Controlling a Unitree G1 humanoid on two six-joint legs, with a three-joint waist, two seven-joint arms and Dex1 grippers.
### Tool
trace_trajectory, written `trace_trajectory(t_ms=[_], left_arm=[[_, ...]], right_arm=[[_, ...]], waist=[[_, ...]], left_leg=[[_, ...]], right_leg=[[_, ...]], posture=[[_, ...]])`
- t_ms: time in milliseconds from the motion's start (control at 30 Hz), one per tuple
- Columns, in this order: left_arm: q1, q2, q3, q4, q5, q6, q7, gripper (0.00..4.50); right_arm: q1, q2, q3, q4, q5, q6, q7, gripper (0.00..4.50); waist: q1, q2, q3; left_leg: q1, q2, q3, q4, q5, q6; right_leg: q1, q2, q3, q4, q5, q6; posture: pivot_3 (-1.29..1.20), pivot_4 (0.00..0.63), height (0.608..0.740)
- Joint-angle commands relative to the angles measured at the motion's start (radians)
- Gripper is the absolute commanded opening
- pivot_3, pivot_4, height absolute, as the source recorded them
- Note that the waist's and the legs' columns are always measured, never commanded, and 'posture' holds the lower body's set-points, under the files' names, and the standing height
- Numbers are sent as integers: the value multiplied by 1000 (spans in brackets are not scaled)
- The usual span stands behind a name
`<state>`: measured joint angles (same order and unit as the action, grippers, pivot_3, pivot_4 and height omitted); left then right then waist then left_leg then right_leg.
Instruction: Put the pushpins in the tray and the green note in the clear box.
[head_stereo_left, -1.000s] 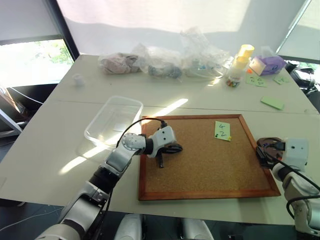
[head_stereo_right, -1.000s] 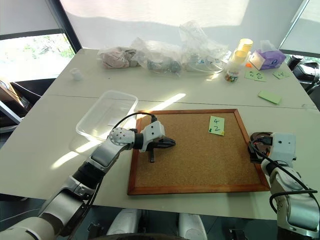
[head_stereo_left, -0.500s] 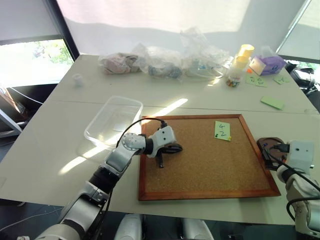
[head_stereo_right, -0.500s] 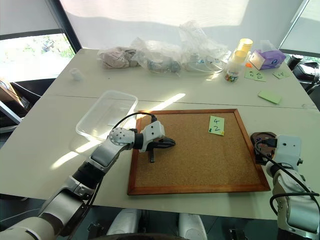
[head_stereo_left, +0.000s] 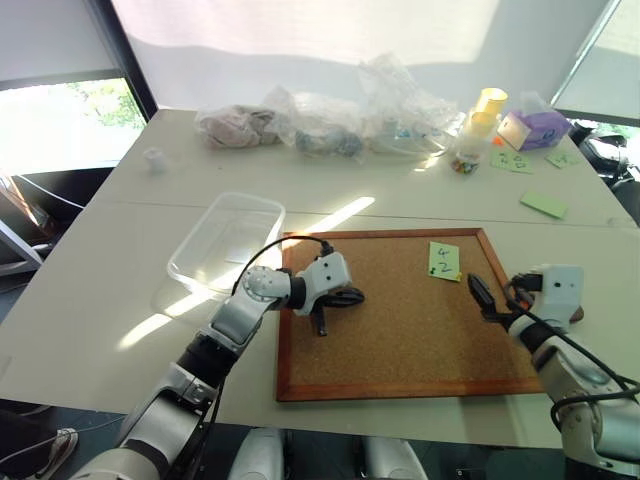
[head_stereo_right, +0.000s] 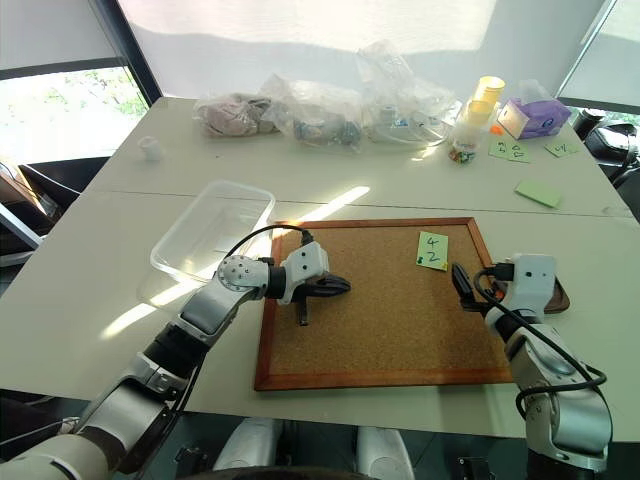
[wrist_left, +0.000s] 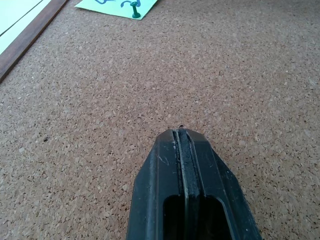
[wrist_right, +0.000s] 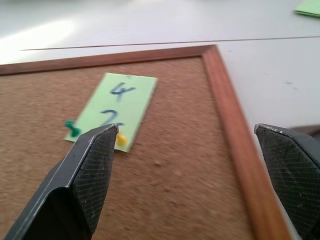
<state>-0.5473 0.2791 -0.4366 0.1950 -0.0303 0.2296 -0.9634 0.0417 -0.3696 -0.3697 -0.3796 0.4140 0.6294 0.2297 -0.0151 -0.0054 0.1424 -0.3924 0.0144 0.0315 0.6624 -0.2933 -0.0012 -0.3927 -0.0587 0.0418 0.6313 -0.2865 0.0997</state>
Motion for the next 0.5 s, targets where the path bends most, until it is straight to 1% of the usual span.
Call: trace_trajectory(t_ms=[33,333,367,433,500], left_arm=[[36,20,-32,26,31,37,-11,0],[44,23,-30,12,31,49,-6,0],[45,23,-29,11,31,50,-5,0],[45,23,-29,11,31,51,-4,0],[45,23,-29,12,30,51,-5,0]], right_arm=[[-44,9,32,34,-8,-30,10,4477],[-79,16,63,93,-19,-57,11,4477],[-78,17,63,93,-19,-58,11,4239],[-76,19,63,92,-19,-59,10,3625],[-66,25,67,83,-17,-58,9,2647]], waist=[[1,0,0],[1,0,0],[1,0,0],[1,0,0],[1,0,0]], left_leg=[[0,0,0,0,0,0],[-1,0,0,-4,0,0],[-1,0,0,-4,0,0],[-1,0,0,-4,0,0],[-1,0,0,-4,0,0]], right_leg=[[0,0,0,0,0,0],[-3,0,0,-1,0,0],[-3,0,0,-1,0,0],[-3,-1,0,-1,0,0],[-3,-1,0,-1,0,0]], posture=[[0,150,740],[0,150,740],[0,150,740],[0,150,740],[0,150,740]])
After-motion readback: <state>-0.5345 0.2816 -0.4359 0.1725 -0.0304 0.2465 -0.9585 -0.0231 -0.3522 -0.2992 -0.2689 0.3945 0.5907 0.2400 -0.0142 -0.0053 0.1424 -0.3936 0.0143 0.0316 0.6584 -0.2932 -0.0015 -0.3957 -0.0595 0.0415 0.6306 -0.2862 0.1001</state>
